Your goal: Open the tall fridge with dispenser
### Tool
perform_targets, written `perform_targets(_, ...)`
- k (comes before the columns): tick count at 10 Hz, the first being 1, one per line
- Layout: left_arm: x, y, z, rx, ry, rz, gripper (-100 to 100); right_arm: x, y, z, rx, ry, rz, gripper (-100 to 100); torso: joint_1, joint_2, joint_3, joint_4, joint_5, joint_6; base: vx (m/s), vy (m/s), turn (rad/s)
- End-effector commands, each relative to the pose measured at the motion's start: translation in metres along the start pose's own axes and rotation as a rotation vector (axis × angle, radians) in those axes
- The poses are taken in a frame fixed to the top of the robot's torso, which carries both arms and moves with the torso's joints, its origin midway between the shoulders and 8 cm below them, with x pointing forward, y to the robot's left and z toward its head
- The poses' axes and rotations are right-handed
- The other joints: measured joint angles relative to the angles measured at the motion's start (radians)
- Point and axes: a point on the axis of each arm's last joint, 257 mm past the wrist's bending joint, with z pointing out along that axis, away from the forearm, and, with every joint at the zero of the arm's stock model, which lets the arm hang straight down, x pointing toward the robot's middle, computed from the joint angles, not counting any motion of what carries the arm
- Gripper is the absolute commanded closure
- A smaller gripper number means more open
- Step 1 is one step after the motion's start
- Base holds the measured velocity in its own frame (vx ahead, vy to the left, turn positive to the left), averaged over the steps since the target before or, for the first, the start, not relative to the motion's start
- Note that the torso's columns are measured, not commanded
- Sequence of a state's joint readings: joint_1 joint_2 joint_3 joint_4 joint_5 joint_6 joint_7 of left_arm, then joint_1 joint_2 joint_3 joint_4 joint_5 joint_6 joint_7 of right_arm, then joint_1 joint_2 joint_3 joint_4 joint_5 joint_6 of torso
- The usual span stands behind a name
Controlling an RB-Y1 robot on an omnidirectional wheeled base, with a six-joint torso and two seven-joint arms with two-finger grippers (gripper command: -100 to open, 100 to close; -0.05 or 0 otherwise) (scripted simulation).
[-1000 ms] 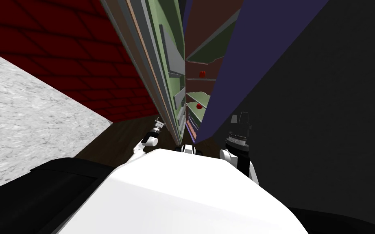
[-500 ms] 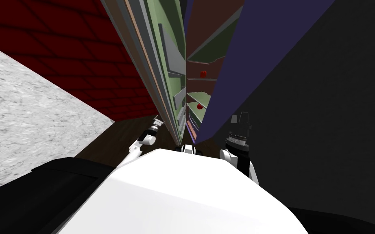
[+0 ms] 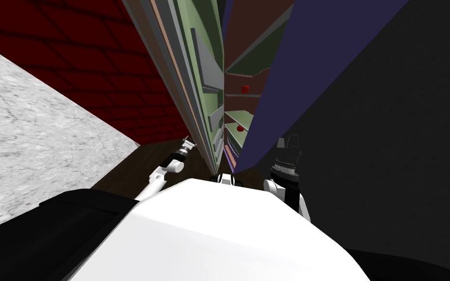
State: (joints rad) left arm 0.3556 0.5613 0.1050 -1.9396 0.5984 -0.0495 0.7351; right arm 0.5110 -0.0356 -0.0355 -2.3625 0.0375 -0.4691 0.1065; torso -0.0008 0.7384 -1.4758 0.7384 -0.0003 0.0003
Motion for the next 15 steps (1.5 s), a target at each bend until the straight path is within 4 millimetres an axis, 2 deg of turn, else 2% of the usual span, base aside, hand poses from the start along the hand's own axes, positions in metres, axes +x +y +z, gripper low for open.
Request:
perform_targets(1, 0.016, -0.01, 0.002, -0.025, 0.016, -0.011, -100, 0.0, 0.0, 0.0, 0.0, 0.0, 0.0, 0, 0.0, 0.0, 0.0, 0.0, 0.0, 0.0, 0.014, -0.023, 0.05)
perform_targets(10, 0.076, -0.027, -0.003, -0.149, 0.059, -0.02, -100, 0.0, 0.0, 0.0, 0.0, 0.0, 0.0, 0, 0.001, -0.001, 0.0, 0.0, 0.0, 0.0, 0.016, -0.024, 0.049)
perform_targets(13, 0.091, -0.026, -0.007, -0.192, 0.065, -0.015, -100, 0.0, 0.0, 0.0, 0.0, 0.0, 0.0, 0, 0.001, 0.0, 0.0, 0.0, 0.0, 0.0, 0.013, -0.02, 0.043)
perform_targets(15, 0.092, -0.026, -0.007, -0.192, 0.067, -0.014, -100, 0.0, 0.0, 0.0, 0.0, 0.0, 0.0, 0, 0.001, 0.0, 0.0, 0.0, 0.0, 0.0, 0.007, -0.013, 0.019)
